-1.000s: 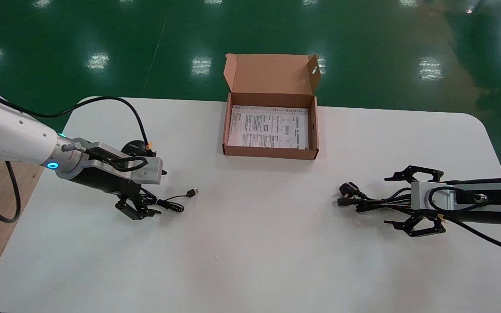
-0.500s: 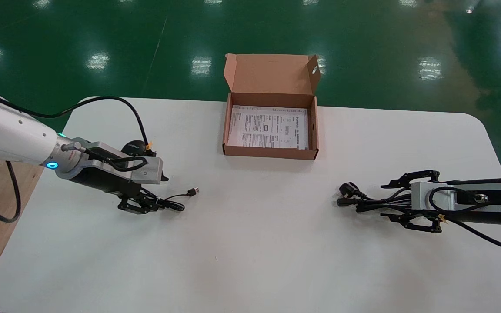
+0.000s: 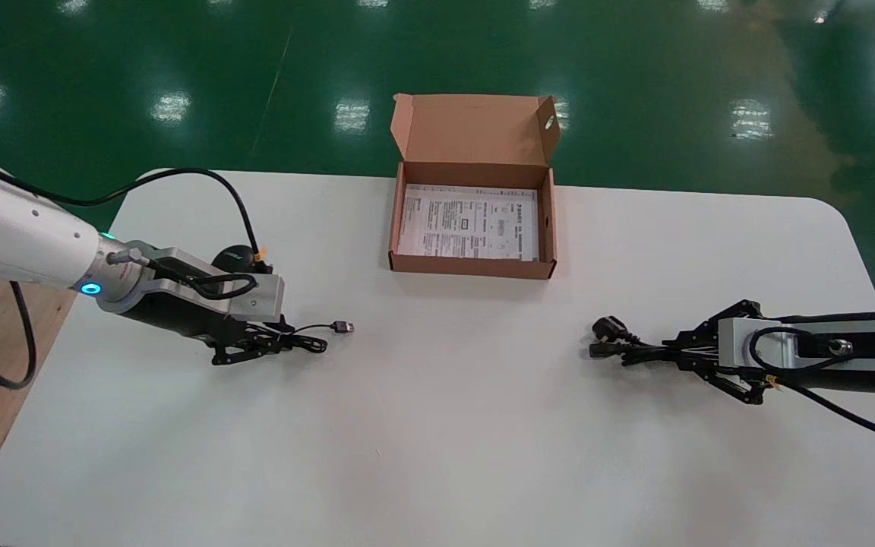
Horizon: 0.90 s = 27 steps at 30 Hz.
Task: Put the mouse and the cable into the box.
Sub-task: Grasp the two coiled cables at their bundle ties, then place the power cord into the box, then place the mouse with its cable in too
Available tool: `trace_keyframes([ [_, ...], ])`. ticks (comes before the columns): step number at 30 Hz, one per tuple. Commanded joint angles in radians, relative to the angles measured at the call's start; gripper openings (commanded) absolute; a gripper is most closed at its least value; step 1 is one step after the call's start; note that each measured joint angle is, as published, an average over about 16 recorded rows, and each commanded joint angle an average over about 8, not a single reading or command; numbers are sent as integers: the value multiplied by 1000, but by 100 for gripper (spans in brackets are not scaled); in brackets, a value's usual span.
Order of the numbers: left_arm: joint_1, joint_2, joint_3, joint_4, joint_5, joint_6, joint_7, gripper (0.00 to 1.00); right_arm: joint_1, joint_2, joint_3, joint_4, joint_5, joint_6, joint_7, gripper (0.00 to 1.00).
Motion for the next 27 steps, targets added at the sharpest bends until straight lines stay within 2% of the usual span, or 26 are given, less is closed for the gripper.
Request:
trace_keyframes([
  [1,0,0,0,0,0,0,0,0,0,0,0,0,0,0,0,0],
  [8,-31,-14,-13,-3,-17,1,-11,0,18,9,8,18,11,-12,-4,0],
  [15,-131,-83,-102,-25,-140,-41,-46,0,101,-7,34,92,43,-4,37,0],
  [21,-208,-104,-176,-128,-238,-112,-23,0,153,-117,44,197,44,125,77,0],
  [27,-245,-100,-241,-256,-324,-157,30,0,123,-260,35,279,20,297,73,0],
])
